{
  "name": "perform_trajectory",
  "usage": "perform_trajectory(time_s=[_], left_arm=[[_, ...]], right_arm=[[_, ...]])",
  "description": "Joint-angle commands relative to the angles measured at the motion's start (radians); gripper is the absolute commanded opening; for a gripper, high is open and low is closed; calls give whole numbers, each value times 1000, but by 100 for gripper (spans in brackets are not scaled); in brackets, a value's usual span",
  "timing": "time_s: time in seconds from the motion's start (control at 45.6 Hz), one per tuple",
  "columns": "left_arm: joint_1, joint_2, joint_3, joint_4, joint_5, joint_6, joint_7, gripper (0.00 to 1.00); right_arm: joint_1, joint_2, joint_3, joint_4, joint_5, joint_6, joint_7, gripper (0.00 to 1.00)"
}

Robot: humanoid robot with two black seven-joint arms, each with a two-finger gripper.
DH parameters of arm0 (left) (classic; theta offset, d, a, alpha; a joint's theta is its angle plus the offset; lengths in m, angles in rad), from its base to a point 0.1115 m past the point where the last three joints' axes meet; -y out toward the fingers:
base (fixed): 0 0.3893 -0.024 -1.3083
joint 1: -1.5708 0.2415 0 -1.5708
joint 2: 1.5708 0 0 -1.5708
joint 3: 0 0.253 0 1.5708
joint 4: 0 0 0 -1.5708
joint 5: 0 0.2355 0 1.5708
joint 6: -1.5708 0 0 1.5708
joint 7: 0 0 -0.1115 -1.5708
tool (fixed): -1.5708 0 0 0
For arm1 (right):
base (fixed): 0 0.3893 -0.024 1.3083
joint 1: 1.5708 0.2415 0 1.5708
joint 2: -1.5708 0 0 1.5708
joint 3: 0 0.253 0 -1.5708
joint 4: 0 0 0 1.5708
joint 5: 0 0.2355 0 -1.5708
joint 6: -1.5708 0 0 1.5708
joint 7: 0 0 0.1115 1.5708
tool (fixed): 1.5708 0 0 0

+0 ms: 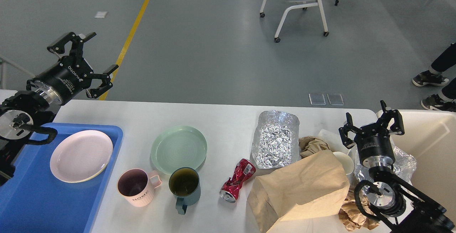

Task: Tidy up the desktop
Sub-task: 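Raise the left gripper up and over the pink mug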

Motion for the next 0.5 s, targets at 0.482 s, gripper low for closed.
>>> perform_trajectory(time_s=[0.482], left_arm=[[-940, 11, 1382, 74, -11, -15, -46, 96]], right_arm=[[0, 0, 0, 0, 0, -1, 0, 100]])
